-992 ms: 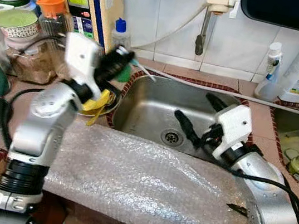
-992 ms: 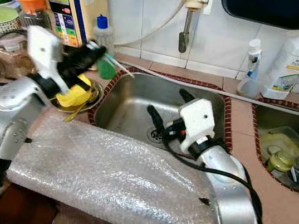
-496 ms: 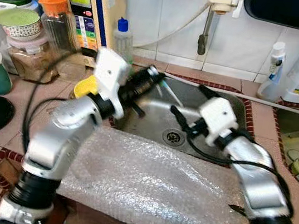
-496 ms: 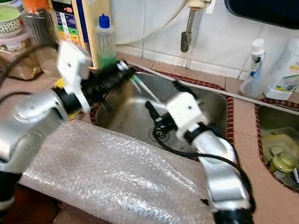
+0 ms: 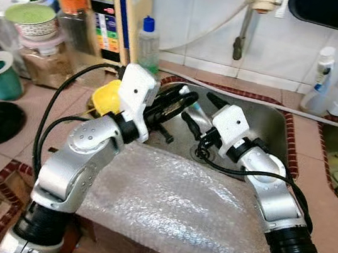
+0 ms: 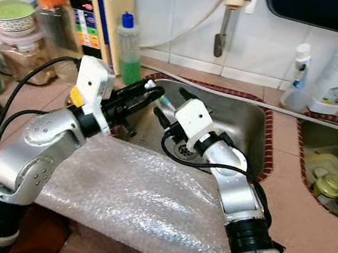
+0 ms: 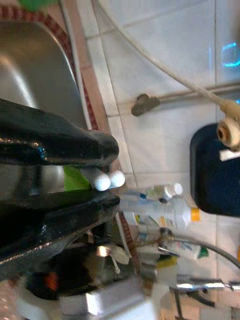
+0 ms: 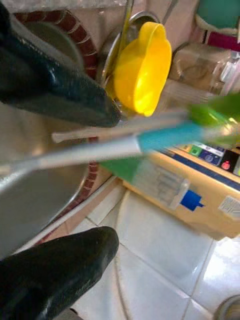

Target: Kitchen organization

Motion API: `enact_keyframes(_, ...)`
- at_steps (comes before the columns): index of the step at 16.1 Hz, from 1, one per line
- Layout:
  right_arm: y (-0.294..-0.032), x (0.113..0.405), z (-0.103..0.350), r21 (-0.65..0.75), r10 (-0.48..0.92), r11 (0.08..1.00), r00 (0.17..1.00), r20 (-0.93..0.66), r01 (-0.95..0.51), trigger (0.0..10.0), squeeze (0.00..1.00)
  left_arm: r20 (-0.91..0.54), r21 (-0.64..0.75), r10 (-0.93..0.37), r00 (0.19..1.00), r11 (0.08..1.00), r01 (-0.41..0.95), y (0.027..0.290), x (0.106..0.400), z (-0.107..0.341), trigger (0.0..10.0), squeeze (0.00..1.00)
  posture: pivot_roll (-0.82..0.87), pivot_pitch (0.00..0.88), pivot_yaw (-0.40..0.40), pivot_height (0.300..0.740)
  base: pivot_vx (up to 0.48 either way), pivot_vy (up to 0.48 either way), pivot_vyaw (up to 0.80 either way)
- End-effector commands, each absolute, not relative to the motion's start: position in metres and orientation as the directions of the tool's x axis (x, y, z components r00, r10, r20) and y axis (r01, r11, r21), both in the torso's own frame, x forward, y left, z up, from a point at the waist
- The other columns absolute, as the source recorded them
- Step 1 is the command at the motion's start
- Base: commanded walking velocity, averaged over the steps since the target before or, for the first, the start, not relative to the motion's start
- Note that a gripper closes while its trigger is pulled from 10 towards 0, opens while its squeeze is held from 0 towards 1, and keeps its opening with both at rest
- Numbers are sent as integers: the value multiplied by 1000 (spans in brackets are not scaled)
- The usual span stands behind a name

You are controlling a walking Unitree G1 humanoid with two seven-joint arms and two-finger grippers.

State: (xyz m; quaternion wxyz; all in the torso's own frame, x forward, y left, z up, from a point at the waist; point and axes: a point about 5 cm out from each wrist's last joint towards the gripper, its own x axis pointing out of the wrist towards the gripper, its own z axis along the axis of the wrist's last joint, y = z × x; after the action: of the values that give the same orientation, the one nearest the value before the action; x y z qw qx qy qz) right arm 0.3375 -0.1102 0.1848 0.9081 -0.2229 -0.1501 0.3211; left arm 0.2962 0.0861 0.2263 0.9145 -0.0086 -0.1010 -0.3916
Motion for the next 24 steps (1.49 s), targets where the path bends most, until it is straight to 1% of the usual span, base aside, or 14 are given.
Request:
enact_keyframes(1, -114, 340, 189, -516, 657, 687, 741, 139, -512, 0, 0, 183, 89, -711, 679, 700, 708, 89, 294, 227, 0, 0, 132, 0, 56, 740, 0, 0, 0)
enact_keyframes(4, -118, 343, 185, -495, 652, 695, 747, 130, -521, 0, 0, 179, 75, -713, 678, 697, 714, 90, 293, 226, 0, 0, 129, 0, 70, 740, 0, 0, 0)
enact_keyframes(8, -112, 339, 175, -472, 686, 668, 722, 91, -575, 0, 0, 173, 88, -730, 661, 680, 728, 85, 293, 226, 0, 0, 113, 0, 80, 740, 0, 0, 0)
enact_keyframes(11, -112, 337, 169, -452, 694, 665, 716, 79, -594, 0, 0, 170, 85, -741, 650, 668, 739, 83, 293, 225, 0, 0, 101, 0, 88, 740, 0, 0, 0)
enact_keyframes(16, -111, 338, 168, -454, 692, 666, 718, 78, -592, 0, 0, 165, 83, -750, 640, 657, 749, 82, 293, 223, 0, 0, 104, 0, 91, 740, 0, 0, 0)
enact_keyframes(20, -113, 340, 166, -434, 672, 689, 736, 82, -581, 0, 0, 151, 100, -746, 648, 664, 741, 85, 291, 219, 0, 0, 120, 0, 88, 740, 0, 0, 0)
enact_keyframes(21, -113, 345, 165, -429, 651, 704, 756, 71, -566, 0, 0, 140, 113, -738, 660, 674, 730, 86, 292, 217, 4000, 0, 124, 0, 90, 740, 0, 0, 0)
enact_keyframes(22, -113, 347, 165, -428, 636, 713, 769, 64, -555, 0, 0, 138, 101, -730, 670, 683, 723, 87, 293, 214, 4510, 0, 127, 0, 89, 740, 0, 0, 0)
enact_keyframes(23, -113, 351, 163, -425, 607, 733, 792, 58, -531, 0, 0, 132, 78, -725, 676, 688, 722, 87, 293, 210, 10000, 0, 132, 0, 88, 740, 0, 0, 0)
enact_keyframes(24, -113, 355, 160, -415, 562, 763, 825, 50, -495, 0, 0, 132, 50, -704, 698, 708, 705, 89, 294, 205, 10000, 1000, 134, 0, 88, 740, 0, 0, 0)
